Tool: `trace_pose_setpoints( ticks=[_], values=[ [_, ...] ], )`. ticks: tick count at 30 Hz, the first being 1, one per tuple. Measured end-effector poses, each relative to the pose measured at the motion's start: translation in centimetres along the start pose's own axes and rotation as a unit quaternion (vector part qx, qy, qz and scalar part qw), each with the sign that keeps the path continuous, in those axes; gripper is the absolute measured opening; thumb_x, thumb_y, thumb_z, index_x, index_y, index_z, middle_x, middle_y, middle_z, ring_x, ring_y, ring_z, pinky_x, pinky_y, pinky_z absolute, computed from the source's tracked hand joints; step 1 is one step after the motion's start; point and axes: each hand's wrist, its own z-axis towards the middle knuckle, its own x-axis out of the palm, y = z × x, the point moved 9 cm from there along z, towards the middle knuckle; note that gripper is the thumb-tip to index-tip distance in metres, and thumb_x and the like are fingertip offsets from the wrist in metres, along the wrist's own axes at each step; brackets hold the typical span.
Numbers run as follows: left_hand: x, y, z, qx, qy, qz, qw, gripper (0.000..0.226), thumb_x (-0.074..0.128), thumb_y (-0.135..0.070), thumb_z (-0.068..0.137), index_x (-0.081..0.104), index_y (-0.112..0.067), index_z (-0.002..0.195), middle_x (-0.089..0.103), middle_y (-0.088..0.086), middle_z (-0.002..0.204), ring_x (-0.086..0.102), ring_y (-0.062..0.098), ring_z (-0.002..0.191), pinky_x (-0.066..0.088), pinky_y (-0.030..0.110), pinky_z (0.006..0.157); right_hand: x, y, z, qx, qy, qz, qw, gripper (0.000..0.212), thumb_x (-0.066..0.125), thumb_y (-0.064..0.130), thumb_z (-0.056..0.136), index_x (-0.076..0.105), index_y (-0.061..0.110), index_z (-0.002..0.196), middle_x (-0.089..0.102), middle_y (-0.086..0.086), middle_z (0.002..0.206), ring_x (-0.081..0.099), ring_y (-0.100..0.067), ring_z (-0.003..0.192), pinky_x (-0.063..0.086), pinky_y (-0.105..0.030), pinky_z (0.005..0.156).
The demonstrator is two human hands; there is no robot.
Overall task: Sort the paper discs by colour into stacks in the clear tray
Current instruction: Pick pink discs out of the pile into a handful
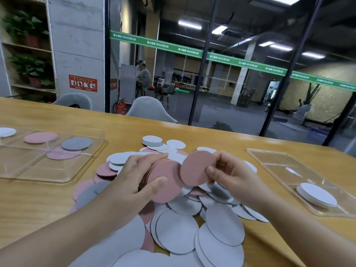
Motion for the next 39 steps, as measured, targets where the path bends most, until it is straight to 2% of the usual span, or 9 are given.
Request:
trace_pose_setpoints(
  ticks=[3,7,12,15,21,26,33,36,39],
  values=[
    [0.0,-0.2,0.0,0.007,0.009,0.011,1.000,0.053,0.042,-0.078,0.062,0.029,-0.078,0.114,0.029,-0.043,0.122,0.025,-0.025,0.118,0.031,0.007,0.089,1.2,-0.7,-0.2,0.025,-0.011,-0.047,0.999,0.013,0.067,0.009,0.085,0.057,0.016,0.079,0.063,-0.003,0.072,0.060,-0.016,0.063,0.046,-0.025,0.057],
    [-0.1,-0.3,0.0,0.005,0.008,0.024,1.000,0.056,0.048,-0.078,0.056,0.028,-0.082,0.108,0.028,-0.044,0.120,0.025,-0.026,0.116,0.027,-0.007,0.082,3.1,0.9,-0.4,-0.016,-0.005,-0.146,0.989,0.028,0.078,0.017,0.075,0.052,0.025,0.069,0.060,0.005,0.064,0.056,-0.013,0.061,0.044,-0.023,0.057],
    [0.1,-0.3,0.0,0.013,0.012,0.052,0.998,0.055,0.045,-0.075,0.058,0.028,-0.080,0.110,0.028,-0.043,0.119,0.027,-0.023,0.117,0.031,0.006,0.087,2.5,1.7,0.5,-0.021,-0.014,-0.157,0.987,0.023,0.070,0.025,0.082,0.055,0.022,0.066,0.065,0.003,0.062,0.056,-0.007,0.057,0.046,-0.028,0.057],
    [0.1,-0.2,0.0,0.011,0.011,0.057,0.998,0.056,0.044,-0.075,0.058,0.027,-0.079,0.111,0.028,-0.043,0.119,0.028,-0.022,0.117,0.032,0.007,0.087,0.5,0.8,3.0,-0.001,-0.047,-0.172,0.984,0.021,0.065,0.035,0.083,0.059,0.018,0.073,0.066,0.003,0.065,0.053,-0.003,0.055,0.041,-0.018,0.055],
    [0.1,-0.3,0.1,0.013,0.008,0.057,0.998,0.057,0.043,-0.076,0.057,0.026,-0.080,0.111,0.029,-0.041,0.119,0.028,-0.021,0.117,0.031,0.004,0.086,-0.7,-3.8,10.2,0.073,-0.038,-0.252,0.964,0.007,0.063,0.027,0.089,0.062,0.020,0.088,0.066,0.006,0.088,0.061,-0.013,0.082,0.046,-0.021,0.069],
    [0.1,-0.2,0.1,0.014,0.010,0.056,0.998,0.057,0.043,-0.076,0.057,0.027,-0.079,0.112,0.029,-0.041,0.120,0.028,-0.023,0.116,0.027,-0.002,0.085,1.3,-7.7,13.7,0.167,0.040,-0.359,0.917,0.056,0.062,0.044,0.087,0.053,0.008,0.129,0.060,-0.004,0.124,0.056,-0.022,0.109,0.043,-0.026,0.085],
    [0.1,-0.4,0.2,0.024,0.009,0.058,0.998,0.064,0.043,-0.077,0.057,0.022,-0.076,0.117,0.031,-0.039,0.119,0.027,-0.019,0.120,0.027,0.000,0.088,2.3,-9.4,15.3,0.230,0.121,-0.388,0.884,0.064,0.062,0.050,0.085,0.053,0.004,0.129,0.061,-0.009,0.125,0.056,-0.028,0.115,0.043,-0.039,0.100],
    [0.0,-0.3,0.2,0.024,0.007,0.059,0.998,0.062,0.043,-0.076,0.057,0.024,-0.076,0.117,0.031,-0.038,0.118,0.028,-0.021,0.118,0.025,-0.004,0.087,2.6,-9.4,15.6,0.246,0.140,-0.424,0.860,0.055,0.060,0.047,0.087,0.057,0.005,0.121,0.065,-0.009,0.115,0.058,-0.029,0.109,0.045,-0.035,0.092],
    [0.0,-0.4,0.1,0.025,0.004,0.062,0.998,0.058,0.042,-0.076,0.058,0.025,-0.079,0.113,0.032,-0.038,0.118,0.029,-0.021,0.117,0.024,-0.005,0.086,2.4,-9.7,15.5,0.266,0.152,-0.437,0.846,0.044,0.058,0.052,0.086,0.064,0.008,0.091,0.062,-0.006,0.077,0.053,-0.025,0.076,0.042,-0.031,0.070]
  ],
)
